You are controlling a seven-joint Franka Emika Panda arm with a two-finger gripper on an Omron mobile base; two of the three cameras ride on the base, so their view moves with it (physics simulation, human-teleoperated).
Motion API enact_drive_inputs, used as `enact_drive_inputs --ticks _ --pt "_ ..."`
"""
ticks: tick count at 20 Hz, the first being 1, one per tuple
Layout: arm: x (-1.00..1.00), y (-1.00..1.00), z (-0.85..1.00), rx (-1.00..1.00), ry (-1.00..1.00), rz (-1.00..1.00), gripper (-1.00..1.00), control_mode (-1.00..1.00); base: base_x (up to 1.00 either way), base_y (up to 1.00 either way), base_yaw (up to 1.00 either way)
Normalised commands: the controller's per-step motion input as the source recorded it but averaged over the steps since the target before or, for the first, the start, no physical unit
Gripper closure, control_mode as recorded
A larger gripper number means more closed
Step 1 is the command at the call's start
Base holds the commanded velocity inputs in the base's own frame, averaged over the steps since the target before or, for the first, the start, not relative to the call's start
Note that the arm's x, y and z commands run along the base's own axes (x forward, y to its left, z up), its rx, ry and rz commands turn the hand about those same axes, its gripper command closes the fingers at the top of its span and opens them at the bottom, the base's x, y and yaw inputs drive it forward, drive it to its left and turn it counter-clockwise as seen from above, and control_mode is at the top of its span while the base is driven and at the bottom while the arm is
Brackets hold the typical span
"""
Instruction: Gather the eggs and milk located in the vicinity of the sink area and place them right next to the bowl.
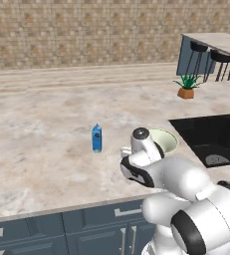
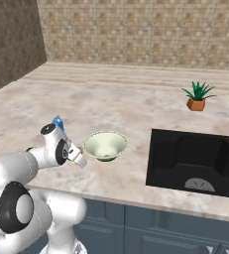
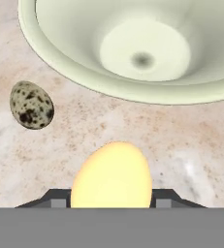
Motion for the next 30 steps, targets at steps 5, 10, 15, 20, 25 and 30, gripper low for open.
enact_drive_inputs --ticks 5,10,15,20,25,30 --pt "0.01 -0.02 -0.05 0.0 0.0 0.0 1.0 -1.0 0.0 0.0 0.0" --pt "0.0 -0.01 -0.22 0.0 0.0 0.0 1.0 -1.0 0.0 0.0 0.0" --pt "0.0 -0.13 -0.27 0.0 0.0 0.0 1.0 -1.0 0.0 0.0 0.0" --pt "0.03 -0.19 -0.14 0.0 0.0 0.0 1.0 -1.0 0.0 0.0 0.0" --pt "0.0 -0.18 -0.25 0.0 0.0 0.0 1.0 -1.0 0.0 0.0 0.0" --pt "0.0 -0.05 -0.2 0.0 -0.01 0.0 1.0 -1.0 0.0 0.0 0.0"
